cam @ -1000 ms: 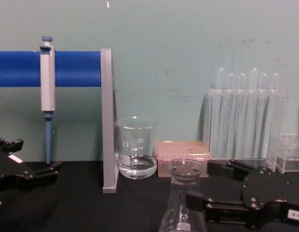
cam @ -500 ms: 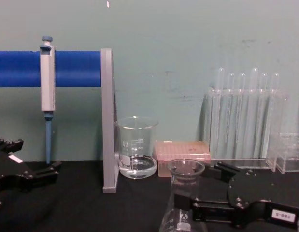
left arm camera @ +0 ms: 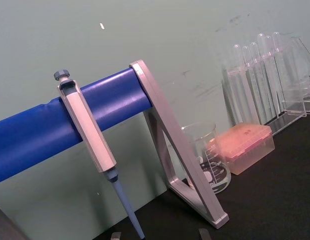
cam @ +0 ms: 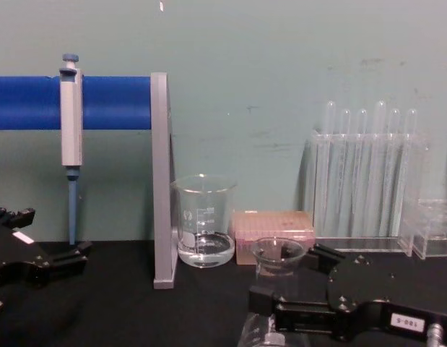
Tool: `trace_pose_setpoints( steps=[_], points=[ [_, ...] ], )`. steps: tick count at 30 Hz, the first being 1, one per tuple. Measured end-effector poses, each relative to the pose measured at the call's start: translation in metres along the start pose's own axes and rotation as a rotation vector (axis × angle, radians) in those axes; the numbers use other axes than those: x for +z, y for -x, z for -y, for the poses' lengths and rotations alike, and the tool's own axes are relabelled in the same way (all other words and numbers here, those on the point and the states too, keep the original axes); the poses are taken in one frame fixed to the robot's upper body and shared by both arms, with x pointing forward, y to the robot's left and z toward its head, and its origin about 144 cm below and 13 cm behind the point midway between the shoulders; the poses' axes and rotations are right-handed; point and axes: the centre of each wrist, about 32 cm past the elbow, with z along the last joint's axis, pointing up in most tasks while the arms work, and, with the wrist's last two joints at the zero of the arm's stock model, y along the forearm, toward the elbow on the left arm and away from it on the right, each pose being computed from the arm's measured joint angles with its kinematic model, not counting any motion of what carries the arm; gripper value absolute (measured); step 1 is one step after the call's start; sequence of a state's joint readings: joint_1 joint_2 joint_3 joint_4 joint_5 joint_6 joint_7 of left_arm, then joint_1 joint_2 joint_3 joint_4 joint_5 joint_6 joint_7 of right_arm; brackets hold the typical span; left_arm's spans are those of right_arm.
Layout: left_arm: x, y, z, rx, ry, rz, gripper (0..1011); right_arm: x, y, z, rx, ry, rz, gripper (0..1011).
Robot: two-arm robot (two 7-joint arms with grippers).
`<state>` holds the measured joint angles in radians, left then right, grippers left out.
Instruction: Grasp the erlenmeyer flask with one hand, shake it three times, then place it back.
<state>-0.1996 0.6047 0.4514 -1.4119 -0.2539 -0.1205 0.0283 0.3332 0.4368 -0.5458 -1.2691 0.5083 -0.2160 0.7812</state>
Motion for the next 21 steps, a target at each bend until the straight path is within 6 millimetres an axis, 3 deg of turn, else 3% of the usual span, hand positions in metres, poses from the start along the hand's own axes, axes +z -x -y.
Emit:
trace_pose_setpoints(
  steps=[21],
  points=[
    [0.0, 0.0, 0.0, 0.0, 0.0, 0.0, 1001, -0.0001, -0.0051, -0.0062, 0.003, 0.025, 0.021, 1003]
  ],
)
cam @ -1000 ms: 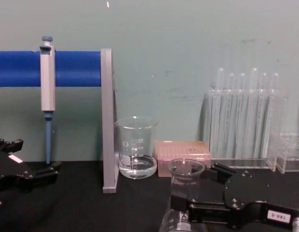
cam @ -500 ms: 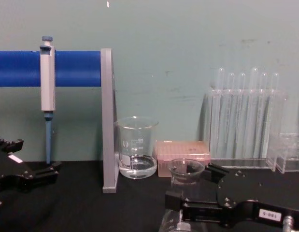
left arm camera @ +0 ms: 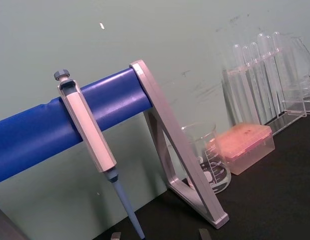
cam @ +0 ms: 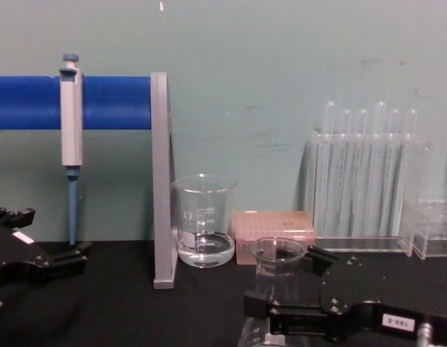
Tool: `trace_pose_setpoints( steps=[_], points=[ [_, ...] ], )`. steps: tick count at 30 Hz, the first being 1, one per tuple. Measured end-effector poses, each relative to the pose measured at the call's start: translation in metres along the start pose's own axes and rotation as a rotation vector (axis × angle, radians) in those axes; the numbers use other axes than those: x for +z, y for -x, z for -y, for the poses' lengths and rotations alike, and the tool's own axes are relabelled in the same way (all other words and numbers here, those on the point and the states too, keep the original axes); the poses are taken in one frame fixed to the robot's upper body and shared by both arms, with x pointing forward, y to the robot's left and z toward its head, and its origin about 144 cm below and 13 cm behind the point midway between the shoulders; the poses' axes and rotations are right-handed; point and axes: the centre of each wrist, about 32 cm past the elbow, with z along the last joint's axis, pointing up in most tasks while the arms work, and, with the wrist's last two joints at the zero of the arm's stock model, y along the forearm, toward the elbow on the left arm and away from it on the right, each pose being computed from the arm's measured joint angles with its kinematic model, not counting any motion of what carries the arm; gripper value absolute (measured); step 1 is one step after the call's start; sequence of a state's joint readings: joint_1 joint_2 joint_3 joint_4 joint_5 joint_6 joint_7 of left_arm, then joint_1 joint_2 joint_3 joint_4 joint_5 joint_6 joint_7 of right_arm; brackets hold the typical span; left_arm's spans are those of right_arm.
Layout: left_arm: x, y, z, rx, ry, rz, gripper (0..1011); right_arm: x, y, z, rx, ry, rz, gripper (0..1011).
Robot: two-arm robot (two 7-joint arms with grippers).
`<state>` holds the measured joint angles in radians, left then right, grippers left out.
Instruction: Grasp the erlenmeyer flask with one hand, shake it three times, then place it back.
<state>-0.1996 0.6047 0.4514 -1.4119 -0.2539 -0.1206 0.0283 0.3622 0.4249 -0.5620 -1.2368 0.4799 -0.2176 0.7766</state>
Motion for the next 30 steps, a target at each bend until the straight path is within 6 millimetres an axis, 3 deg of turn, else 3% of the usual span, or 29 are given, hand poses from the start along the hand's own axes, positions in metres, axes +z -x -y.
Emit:
trace_pose_setpoints(
  steps=[30],
  points=[
    [0.0, 0.0, 0.0, 0.0, 0.0, 0.0, 1001, 0.0002, -0.0001, 0.0006, 0.0, -0.006, -0.005, 1002]
  ],
)
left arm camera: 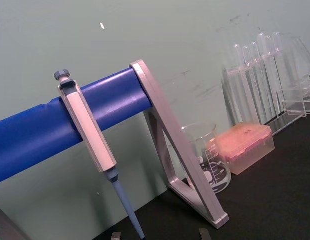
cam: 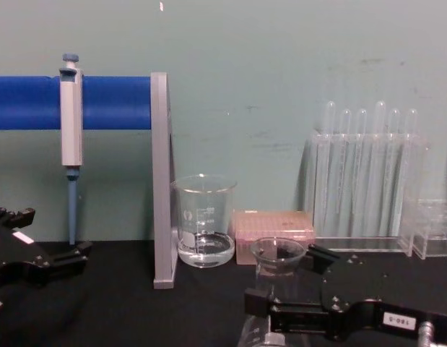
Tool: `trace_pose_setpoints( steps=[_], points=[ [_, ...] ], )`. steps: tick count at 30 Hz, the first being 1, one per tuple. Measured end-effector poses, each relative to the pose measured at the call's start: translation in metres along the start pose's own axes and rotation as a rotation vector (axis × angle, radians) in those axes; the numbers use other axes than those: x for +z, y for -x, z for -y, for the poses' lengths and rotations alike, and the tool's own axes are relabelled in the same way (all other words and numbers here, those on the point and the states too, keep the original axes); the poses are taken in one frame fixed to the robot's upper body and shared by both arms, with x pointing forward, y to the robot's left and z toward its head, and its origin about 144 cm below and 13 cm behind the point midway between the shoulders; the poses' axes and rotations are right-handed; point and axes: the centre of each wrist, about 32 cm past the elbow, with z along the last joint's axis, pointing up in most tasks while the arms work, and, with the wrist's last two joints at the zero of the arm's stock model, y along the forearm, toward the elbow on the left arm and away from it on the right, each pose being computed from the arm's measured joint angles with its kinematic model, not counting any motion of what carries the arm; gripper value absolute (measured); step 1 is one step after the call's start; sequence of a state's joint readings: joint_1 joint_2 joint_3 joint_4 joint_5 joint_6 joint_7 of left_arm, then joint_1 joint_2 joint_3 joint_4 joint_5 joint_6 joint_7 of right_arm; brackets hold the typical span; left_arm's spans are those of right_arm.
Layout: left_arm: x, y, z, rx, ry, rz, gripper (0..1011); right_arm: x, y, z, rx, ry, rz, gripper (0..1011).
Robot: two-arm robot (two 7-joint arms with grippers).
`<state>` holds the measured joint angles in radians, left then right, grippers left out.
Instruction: Grasp the erlenmeyer flask with one hand, shake it three times, then place it back.
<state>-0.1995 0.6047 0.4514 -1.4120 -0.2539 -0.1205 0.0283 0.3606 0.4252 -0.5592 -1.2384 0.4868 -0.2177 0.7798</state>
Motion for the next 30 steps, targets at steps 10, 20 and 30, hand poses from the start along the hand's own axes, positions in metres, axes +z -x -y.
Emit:
trace_pose_setpoints(
  steps=[10, 20, 30],
  points=[
    [0.0, 0.0, 0.0, 0.0, 0.0, 0.0, 1001, -0.0001, 0.0001, 0.0, 0.0, 0.0, -0.001, 999],
    [0.0, 0.0, 0.0, 0.0, 0.0, 0.0, 1001, -0.0001, 0.0001, 0.0, 0.0, 0.0, -0.001, 742],
    [0.0, 0.0, 0.0, 0.0, 0.0, 0.0, 1001, -0.0001, 0.0001, 0.0, 0.0, 0.0, -0.001, 453]
  ],
)
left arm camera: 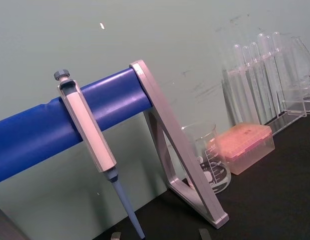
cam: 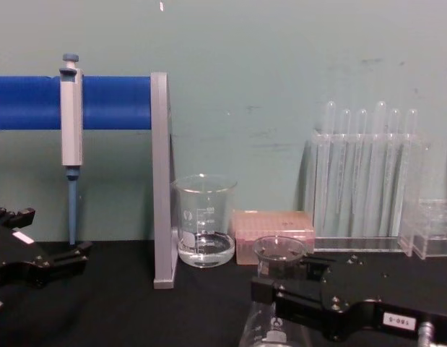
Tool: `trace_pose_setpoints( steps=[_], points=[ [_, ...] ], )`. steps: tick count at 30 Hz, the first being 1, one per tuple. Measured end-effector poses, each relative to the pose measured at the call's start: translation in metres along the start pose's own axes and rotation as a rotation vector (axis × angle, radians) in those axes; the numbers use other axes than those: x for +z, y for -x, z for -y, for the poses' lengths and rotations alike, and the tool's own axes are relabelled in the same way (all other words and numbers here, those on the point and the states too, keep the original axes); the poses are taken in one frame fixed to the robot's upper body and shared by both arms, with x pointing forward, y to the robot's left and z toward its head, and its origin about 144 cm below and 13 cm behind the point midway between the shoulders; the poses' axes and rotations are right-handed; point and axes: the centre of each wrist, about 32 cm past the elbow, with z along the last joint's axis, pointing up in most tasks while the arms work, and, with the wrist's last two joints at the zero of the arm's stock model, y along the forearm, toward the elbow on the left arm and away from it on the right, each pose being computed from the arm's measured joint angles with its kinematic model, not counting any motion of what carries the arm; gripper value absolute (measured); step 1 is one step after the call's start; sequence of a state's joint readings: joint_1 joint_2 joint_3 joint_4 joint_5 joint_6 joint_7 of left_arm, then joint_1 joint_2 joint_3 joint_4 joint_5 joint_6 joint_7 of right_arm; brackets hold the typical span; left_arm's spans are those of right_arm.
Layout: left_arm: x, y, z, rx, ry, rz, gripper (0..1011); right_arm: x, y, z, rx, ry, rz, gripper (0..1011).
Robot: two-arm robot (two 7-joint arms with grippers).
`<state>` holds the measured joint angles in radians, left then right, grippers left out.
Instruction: Grasp the erlenmeyer flask with one hand, shake it three times, then place it back.
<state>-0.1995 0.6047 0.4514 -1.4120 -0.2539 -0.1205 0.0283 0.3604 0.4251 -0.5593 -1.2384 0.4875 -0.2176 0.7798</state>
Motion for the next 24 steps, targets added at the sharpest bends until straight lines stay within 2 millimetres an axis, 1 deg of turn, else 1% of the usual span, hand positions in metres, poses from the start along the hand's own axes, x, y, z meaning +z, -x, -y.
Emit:
trace_pose_setpoints(
  steps=[24],
  points=[
    [0.0, 0.0, 0.0, 0.0, 0.0, 0.0, 1001, 0.0, 0.0, 0.0, 0.0, 0.0, 0.0, 453]
  ],
)
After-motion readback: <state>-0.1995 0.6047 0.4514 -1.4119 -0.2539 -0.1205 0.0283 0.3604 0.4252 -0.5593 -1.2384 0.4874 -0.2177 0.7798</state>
